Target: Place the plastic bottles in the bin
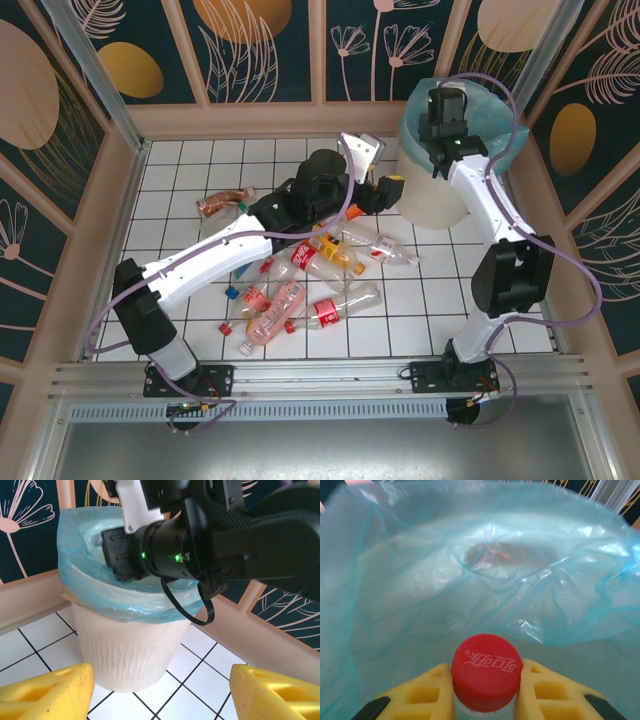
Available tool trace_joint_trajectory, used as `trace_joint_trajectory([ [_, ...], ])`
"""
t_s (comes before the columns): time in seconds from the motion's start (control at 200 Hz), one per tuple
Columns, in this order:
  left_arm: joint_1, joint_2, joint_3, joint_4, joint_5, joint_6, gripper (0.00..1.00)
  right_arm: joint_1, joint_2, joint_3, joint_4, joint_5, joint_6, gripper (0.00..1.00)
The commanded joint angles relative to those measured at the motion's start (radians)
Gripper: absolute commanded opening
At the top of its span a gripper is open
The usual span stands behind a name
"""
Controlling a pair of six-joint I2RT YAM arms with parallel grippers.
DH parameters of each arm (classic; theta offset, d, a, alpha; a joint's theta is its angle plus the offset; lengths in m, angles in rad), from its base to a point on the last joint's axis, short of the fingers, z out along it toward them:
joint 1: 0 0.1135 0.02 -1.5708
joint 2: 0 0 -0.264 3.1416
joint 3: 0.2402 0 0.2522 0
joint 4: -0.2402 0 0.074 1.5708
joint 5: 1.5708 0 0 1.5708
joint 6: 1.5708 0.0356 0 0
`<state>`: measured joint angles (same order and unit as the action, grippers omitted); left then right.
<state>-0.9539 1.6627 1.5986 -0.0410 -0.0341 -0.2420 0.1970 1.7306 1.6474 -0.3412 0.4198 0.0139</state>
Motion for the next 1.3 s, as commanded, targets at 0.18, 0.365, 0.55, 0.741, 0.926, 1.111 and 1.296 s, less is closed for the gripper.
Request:
trace_joint_trajectory([
  [0.18,0.001,-0.05,-0.032,0.033,-0.002,-0.023,0.73,-0.026,-0.036,-0.029,0.076,-0.11,0.037,0.39],
  [0.365,0.001,-0.066,-0.045,0.038,-0.02,-0.017,0.73,-0.026,-0.104,0.048,0.046,-0.169,0.089,0.54],
  [0.55,0.001,-0.094,-0.073,0.05,-0.033,-0.014,0.73,-0.025,-0.169,0.113,-0.007,-0.191,0.135,0.55],
  [0.741,0.001,-0.14,-0.113,0.043,-0.06,0.002,0.73,0.015,-0.243,0.142,-0.063,-0.211,0.176,0.55],
  [0.926,0.001,-0.211,-0.181,0.022,-0.075,0.01,0.73,0.141,-0.356,0.078,-0.071,-0.195,0.208,0.55],
  [1.111,0.002,-0.293,-0.285,-0.014,-0.089,0.007,0.73,0.311,-0.497,-0.149,-0.014,-0.19,0.3,0.54],
  [1.296,0.002,-0.398,-0.496,0.05,-0.044,0.038,0.73,0.396,-0.668,-0.491,0.044,-0.209,0.514,0.54],
])
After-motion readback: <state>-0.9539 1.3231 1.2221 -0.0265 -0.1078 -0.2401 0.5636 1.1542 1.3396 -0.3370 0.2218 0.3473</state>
